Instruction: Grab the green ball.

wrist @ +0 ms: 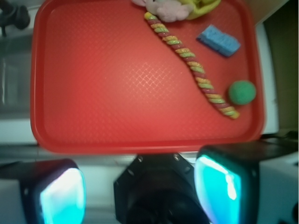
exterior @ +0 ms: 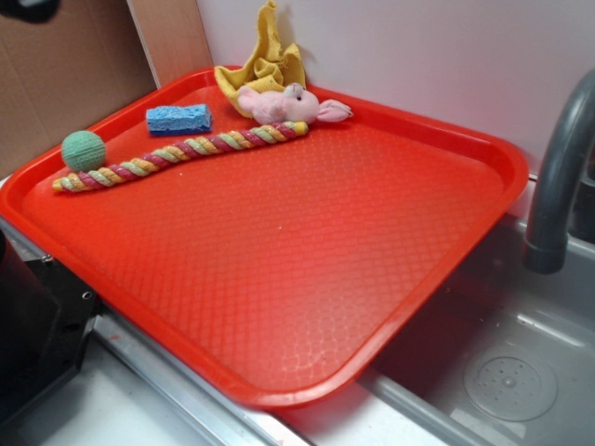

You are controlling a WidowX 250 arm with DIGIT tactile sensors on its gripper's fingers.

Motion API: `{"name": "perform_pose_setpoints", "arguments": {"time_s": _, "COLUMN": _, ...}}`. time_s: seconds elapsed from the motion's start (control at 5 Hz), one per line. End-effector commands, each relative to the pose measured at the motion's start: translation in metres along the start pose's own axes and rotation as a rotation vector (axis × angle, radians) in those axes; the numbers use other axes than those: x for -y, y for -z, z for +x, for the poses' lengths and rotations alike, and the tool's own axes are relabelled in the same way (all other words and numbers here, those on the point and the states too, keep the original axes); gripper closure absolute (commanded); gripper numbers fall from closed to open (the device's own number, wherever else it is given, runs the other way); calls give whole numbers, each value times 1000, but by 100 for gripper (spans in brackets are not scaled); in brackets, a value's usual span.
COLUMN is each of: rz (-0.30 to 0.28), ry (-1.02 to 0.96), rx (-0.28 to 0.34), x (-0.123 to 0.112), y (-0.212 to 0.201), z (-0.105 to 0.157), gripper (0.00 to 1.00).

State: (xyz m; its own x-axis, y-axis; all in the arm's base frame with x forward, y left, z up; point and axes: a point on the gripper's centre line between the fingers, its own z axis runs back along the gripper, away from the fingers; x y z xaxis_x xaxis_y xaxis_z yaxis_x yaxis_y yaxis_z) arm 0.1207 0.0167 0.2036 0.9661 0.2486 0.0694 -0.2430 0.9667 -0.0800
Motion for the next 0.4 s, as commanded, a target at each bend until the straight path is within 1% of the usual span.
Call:
{"name": "perform_pose_setpoints", "arguments": {"time_s": 0.0, "rz": 27, "ry": -470, "rx": 151, "x": -57, "y": 47, "z": 5, "gripper": 0}}
{"name": "perform_pose_setpoints", "arguments": {"time_s": 0.2, "rz": 63, "ry": -720, "rx": 138, "x": -82, "y": 70, "z": 1, "gripper": 0}}
